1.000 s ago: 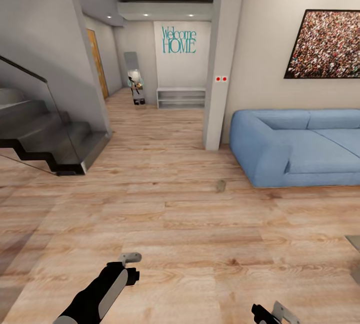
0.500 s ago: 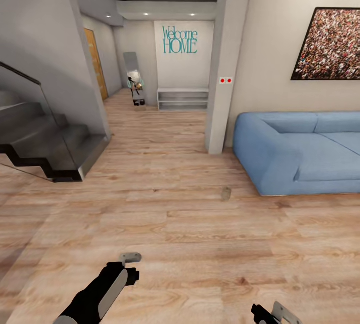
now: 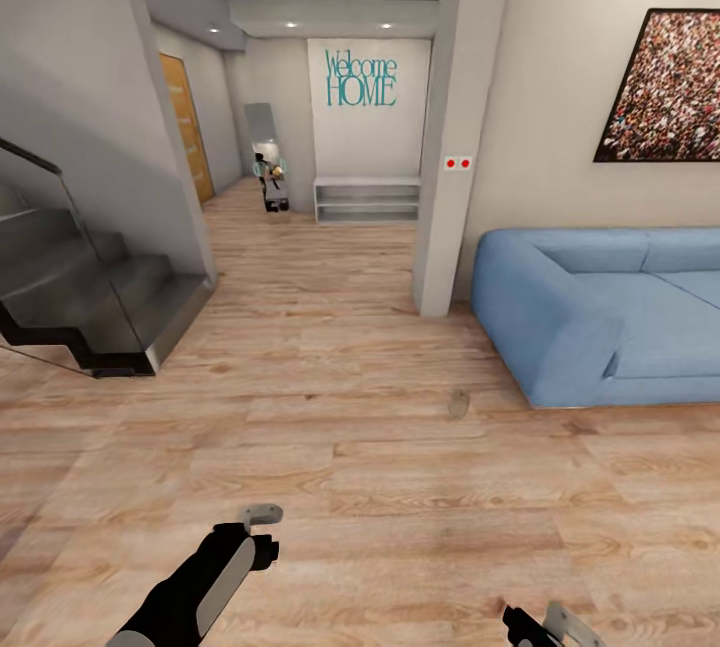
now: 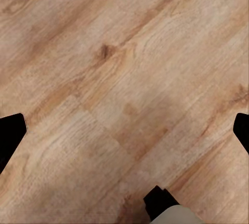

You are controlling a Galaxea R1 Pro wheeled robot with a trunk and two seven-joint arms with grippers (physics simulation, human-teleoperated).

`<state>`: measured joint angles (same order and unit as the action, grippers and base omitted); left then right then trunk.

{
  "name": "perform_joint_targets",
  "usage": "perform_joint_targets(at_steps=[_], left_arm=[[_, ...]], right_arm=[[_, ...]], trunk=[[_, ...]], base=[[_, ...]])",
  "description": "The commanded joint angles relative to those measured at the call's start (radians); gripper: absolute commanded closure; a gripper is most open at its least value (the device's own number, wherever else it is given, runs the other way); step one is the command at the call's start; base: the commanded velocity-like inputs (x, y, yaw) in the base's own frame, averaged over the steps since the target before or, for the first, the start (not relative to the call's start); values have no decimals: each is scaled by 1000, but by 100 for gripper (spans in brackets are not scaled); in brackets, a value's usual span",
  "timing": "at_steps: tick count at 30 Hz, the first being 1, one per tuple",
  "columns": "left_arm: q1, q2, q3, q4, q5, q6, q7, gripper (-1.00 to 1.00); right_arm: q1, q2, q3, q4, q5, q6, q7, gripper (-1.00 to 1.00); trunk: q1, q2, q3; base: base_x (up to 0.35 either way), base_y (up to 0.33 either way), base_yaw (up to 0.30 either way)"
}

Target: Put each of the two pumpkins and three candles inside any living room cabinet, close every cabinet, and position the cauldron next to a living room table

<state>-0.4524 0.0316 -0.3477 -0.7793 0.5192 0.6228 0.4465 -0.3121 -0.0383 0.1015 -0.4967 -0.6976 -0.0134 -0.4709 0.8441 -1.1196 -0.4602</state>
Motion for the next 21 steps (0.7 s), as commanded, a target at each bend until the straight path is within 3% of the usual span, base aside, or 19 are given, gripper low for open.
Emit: perform_joint_targets(at_steps=[1, 5, 8, 11, 13, 14, 21], left_arm=[[0, 0, 1, 0, 1, 0, -1, -100], [0, 2, 7, 0, 10, 0, -17, -100], [0, 2, 12, 0, 14, 5, -90, -100], [-12, -5, 15, -1, 13, 14, -176, -100], [-60, -7, 19, 2, 17, 28, -208, -100], [-68, -9, 20, 20, 17, 24, -211, -100], [-85, -50, 20, 68, 13, 20, -212, -100]], right_arm=[[0, 0, -1, 0, -1, 2, -1, -100], [0, -5, -3, 2, -4, 13, -8, -100], [-16, -10, -5, 2, -6, 66, -11, -100], [-96, -8, -7, 2, -6, 238, -15, -100], [-188, -10, -6, 1, -4, 414, -20, -100], [-204, -11, -6, -2, -4, 447, -21, -100], [-223, -11, 25, -10, 9, 480, -17, -100]], trunk=[[0, 0, 0], [0, 0, 0], [0, 0, 0], [0, 0, 0], [0, 0, 0], [0, 0, 0], [0, 0, 0]], base=[[327, 0, 0], [327, 0, 0], [327, 0, 0], [327, 0, 0], [327, 0, 0], [327, 0, 0], [328, 0, 0]])
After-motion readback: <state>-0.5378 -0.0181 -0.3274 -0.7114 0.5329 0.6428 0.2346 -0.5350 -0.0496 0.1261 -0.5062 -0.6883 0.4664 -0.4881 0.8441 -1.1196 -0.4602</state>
